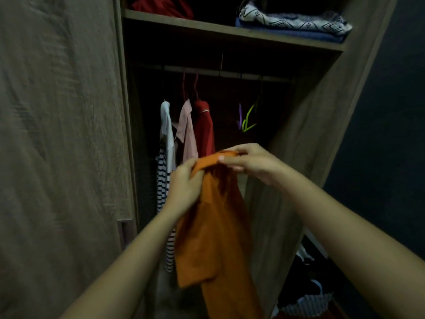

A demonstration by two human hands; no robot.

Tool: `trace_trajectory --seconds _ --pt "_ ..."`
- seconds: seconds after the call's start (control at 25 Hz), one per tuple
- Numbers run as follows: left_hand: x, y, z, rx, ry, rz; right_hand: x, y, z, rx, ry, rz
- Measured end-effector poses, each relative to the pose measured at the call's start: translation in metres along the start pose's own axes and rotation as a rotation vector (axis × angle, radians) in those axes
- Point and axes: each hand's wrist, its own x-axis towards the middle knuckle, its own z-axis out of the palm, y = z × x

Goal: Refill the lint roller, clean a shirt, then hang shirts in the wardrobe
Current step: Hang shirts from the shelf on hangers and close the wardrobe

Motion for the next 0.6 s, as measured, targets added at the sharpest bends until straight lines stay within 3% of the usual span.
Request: trace_trajectory --seconds 0.08,0.12,0.16,0.28,0.36,0.4,0.44,0.48,0.56,0.6 --pt "0.016 0.021 -0.011 -0.043 0.024 0.033 -0.006 0.01 0.0 -0.396 -0.072 -0.131" --pt "0.022 0.03 -0.013 -0.06 0.033 0.039 -0.008 0.017 0.005 -0.453 -0.084 -0.189" --pt "0.026 0.036 -0.015 -0.048 0.03 0.041 -0.012 0.021 0.012 -0.369 -0.104 -0.212" --pt "0.032 0.038 -0.026 0.09 -0.018 0.028 -0.03 0.033 0.023 0.271 -0.193 -0.093" --pt "0.03 0.036 -0.029 0.153 -0.069 0.058 -0.038 0.051 0.029 0.585 -0.301 0.143" --pt "0.029 0.037 -0.03 0.161 -0.088 0.079 -0.042 0.063 0.037 0.573 -0.333 0.254" --pt "0.028 0.038 -0.032 0.15 -0.088 0.091 -0.042 0.079 0.045 0.399 -0.355 0.346" --pt "0.027 0.041 -0.036 0.138 -0.065 0.093 -0.043 0.092 0.052 0.035 -0.397 0.367" --pt "0.029 0.043 -0.056 0.185 0.009 0.122 -0.038 0.107 0.046 -0.821 -0.501 0.082" --pt "0.031 0.041 -0.069 0.256 0.017 0.148 -0.037 0.107 0.034 -1.13 -0.468 -0.089"
